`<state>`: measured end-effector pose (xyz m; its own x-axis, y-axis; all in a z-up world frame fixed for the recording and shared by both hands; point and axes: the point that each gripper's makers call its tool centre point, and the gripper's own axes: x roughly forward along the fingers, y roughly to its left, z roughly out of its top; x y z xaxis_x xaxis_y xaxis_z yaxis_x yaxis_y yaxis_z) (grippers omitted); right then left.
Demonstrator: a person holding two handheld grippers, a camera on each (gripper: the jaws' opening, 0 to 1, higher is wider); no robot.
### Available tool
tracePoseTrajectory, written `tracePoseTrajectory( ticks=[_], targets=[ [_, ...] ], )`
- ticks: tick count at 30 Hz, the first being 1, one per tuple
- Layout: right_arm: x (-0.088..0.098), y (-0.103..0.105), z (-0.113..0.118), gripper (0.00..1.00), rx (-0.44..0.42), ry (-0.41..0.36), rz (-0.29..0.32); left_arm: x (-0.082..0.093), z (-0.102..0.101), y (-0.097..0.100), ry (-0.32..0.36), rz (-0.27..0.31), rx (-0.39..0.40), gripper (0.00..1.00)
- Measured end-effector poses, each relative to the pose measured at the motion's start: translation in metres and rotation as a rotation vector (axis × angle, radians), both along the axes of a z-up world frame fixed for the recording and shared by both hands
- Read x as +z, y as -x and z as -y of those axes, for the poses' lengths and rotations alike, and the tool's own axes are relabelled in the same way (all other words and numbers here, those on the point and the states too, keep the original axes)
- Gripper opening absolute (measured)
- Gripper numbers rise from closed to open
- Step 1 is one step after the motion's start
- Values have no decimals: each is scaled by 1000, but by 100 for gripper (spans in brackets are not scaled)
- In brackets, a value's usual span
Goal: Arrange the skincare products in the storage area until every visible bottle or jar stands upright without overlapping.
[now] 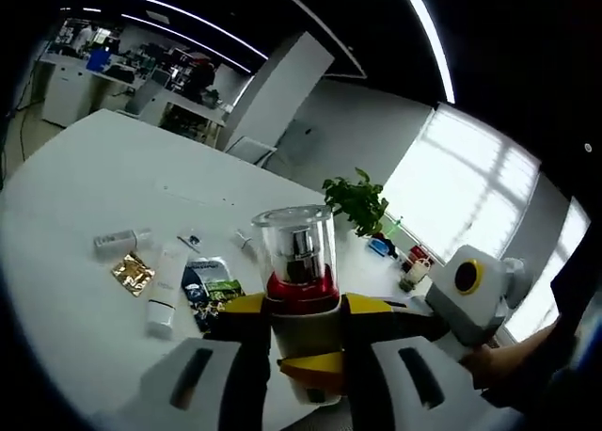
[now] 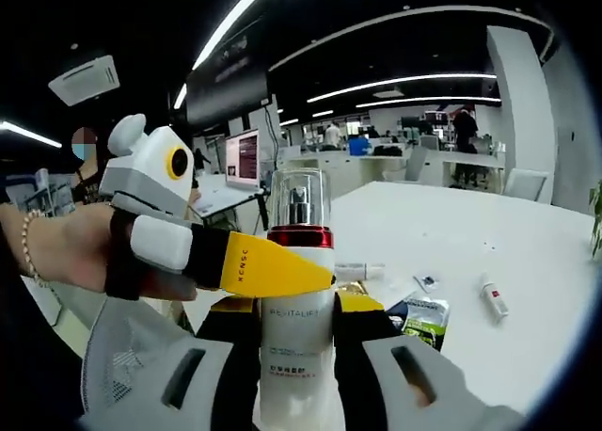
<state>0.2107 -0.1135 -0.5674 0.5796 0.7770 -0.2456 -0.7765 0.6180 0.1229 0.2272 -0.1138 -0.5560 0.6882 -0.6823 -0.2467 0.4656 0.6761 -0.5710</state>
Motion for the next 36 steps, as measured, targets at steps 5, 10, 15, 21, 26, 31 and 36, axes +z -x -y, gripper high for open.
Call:
tracePoseTrajectory(
  ticks=[5,10,15,21,26,31,36],
  targets=[
    [20,0,5,30,70,-99,46,21,9,3,5,62,-55,21],
    [38,0,17,32,153,-175,60,43,26,7,-5,140,-168,21],
    [50,4,31,33,277,-146,101,53,44,10,-69,216,-262,21],
    [56,7,48,36,424,-141,97,68,64,15,-60,281,-350,21],
    [55,21,57,34,583,-92,108,82,82,24,-75,358,-442,22],
    [63,22,62,33,623,-97,116,87,92,30,-100,399,-509,22],
    [63,22,63,33,635,-85,136,86,99,30,-131,469,-560,21]
  ],
)
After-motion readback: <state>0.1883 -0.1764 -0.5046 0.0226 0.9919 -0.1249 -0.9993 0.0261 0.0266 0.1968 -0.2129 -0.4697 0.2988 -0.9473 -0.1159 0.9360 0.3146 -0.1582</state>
